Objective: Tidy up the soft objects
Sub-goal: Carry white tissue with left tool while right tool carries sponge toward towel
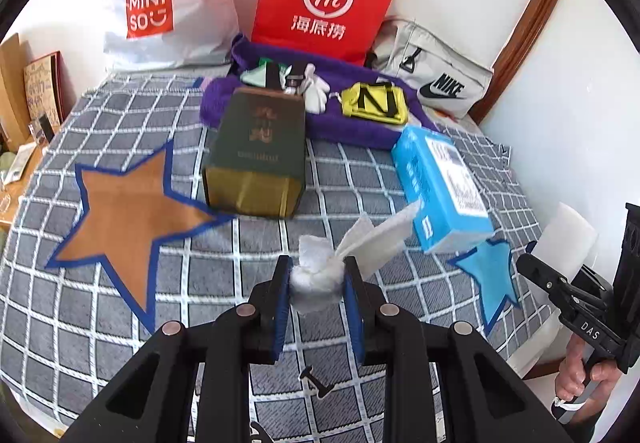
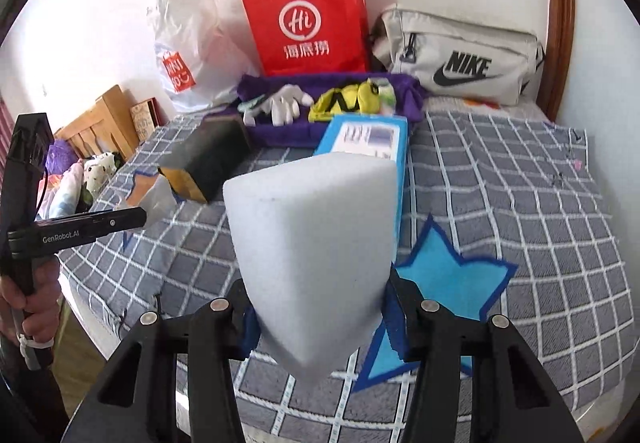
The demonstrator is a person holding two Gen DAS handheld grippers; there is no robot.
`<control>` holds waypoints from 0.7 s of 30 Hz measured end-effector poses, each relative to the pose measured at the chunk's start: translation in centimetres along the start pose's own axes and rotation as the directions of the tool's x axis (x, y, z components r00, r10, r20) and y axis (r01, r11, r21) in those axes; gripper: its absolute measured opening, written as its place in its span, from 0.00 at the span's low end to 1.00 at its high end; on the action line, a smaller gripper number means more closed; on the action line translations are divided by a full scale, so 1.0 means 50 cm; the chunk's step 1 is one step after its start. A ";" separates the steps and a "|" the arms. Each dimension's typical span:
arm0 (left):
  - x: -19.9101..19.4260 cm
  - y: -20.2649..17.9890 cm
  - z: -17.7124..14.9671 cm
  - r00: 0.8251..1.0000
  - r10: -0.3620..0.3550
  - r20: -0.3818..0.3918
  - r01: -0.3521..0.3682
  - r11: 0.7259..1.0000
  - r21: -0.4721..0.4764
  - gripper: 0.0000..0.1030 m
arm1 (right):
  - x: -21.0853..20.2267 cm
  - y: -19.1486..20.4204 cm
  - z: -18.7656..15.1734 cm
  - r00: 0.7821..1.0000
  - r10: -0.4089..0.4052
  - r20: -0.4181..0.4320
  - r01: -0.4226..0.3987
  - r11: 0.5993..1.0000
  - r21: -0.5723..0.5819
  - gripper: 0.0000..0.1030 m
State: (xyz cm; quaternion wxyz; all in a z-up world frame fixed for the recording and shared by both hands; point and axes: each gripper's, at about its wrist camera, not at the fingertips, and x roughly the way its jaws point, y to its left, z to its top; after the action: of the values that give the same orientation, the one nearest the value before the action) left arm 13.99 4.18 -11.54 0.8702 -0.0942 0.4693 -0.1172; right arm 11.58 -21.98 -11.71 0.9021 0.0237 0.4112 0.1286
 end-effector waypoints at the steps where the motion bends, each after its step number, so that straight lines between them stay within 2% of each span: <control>1: -0.004 -0.001 0.008 1.000 0.001 0.005 -0.001 1.000 0.001 0.23 | -0.002 0.001 0.011 1.000 -0.007 0.006 0.007 1.000 -0.001 0.48; 11: -0.020 -0.007 0.087 0.999 -0.012 0.044 0.012 1.000 -0.006 0.23 | -0.015 -0.003 0.108 0.997 -0.037 0.063 0.037 0.999 -0.002 0.48; 21: 0.019 -0.005 0.179 0.999 -0.004 0.038 0.004 1.000 -0.004 0.23 | 0.026 -0.011 0.187 0.997 -0.041 0.068 0.042 0.999 -0.018 0.48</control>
State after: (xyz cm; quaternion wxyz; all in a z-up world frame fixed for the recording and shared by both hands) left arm 21.95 4.12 -7.39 0.8786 -0.0990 0.4526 -0.1162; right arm 19.51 -21.62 -6.60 0.9181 0.0108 0.3798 0.1131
